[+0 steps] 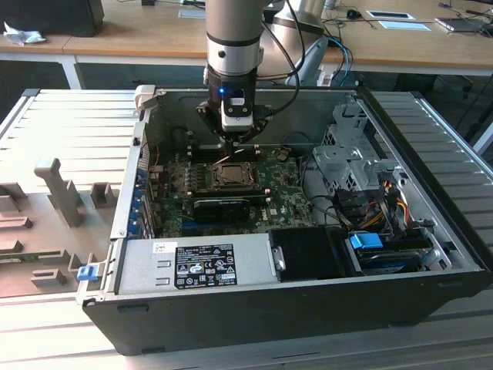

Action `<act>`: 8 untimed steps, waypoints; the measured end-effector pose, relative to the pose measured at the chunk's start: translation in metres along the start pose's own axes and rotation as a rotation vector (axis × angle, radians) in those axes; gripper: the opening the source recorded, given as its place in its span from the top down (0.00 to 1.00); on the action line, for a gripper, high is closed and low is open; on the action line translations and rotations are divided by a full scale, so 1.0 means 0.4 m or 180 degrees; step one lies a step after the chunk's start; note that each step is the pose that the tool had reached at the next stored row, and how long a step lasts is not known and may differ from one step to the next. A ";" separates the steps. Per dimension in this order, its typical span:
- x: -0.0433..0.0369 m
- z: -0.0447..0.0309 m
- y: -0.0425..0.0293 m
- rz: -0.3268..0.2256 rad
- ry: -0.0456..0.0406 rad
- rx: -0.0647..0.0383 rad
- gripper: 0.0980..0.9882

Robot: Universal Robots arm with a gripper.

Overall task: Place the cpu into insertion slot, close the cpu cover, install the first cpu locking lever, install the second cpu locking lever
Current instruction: 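Install the first cpu locking lever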

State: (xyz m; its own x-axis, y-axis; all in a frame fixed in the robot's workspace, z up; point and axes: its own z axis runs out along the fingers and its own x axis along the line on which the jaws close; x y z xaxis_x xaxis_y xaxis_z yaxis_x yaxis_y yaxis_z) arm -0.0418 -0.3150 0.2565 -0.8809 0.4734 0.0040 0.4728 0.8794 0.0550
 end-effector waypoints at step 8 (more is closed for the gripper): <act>0.000 0.000 0.000 -0.0234 0.0013 0.0001 0.99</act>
State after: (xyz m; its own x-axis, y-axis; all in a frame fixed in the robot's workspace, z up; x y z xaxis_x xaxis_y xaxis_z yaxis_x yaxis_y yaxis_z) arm -0.0419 -0.3150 0.2565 -0.9132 0.4074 0.0040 0.4070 0.9118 0.0550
